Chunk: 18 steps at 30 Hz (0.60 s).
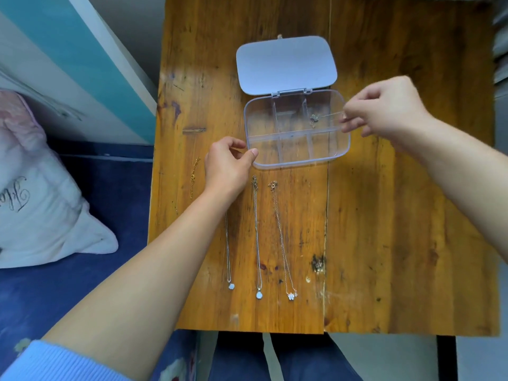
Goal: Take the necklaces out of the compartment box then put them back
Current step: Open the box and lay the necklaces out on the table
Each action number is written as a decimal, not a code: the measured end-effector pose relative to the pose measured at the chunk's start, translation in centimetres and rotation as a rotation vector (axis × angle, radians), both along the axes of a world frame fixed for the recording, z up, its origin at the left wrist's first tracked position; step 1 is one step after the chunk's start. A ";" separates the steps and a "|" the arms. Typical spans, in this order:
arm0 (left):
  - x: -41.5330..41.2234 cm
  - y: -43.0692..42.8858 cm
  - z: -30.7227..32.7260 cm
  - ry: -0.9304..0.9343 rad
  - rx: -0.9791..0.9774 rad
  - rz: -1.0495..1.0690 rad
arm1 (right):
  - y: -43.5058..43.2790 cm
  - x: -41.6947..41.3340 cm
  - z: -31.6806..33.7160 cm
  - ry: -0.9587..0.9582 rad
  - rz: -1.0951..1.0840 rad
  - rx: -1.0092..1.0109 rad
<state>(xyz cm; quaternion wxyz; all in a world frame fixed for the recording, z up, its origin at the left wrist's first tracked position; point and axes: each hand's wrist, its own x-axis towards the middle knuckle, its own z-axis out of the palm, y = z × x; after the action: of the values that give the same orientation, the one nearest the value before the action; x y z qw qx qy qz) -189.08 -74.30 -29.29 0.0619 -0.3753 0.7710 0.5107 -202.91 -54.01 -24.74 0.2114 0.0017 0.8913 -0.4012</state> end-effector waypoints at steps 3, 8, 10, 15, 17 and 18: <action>-0.4 0.0 0.5 0.050 -0.236 -0.049 | 3.0 1.2 -0.4 -0.122 -0.151 -0.124; -3.1 3.1 2.1 0.268 -0.476 -0.270 | 6.6 3.1 -1.9 -0.336 -0.330 -0.321; -4.5 5.1 2.1 0.299 -0.462 -0.429 | 7.8 3.9 -2.2 -0.385 -0.360 -0.430; -8.5 8.9 0.6 0.173 -0.647 -0.869 | 9.9 5.3 -1.9 -0.429 -0.389 -0.576; -9.7 9.8 0.0 0.108 -0.746 -0.953 | 10.4 5.6 -1.8 -0.434 -0.387 -0.598; -10.2 10.1 -0.2 0.094 -0.787 -0.973 | 10.6 5.8 -1.8 -0.436 -0.384 -0.611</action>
<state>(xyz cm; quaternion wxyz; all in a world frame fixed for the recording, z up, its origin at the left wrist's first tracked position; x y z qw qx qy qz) -199.26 -64.23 -29.53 0.1105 0.0466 0.9858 0.1179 -197.11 -43.44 -26.50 0.3071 0.1897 0.6492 -0.6695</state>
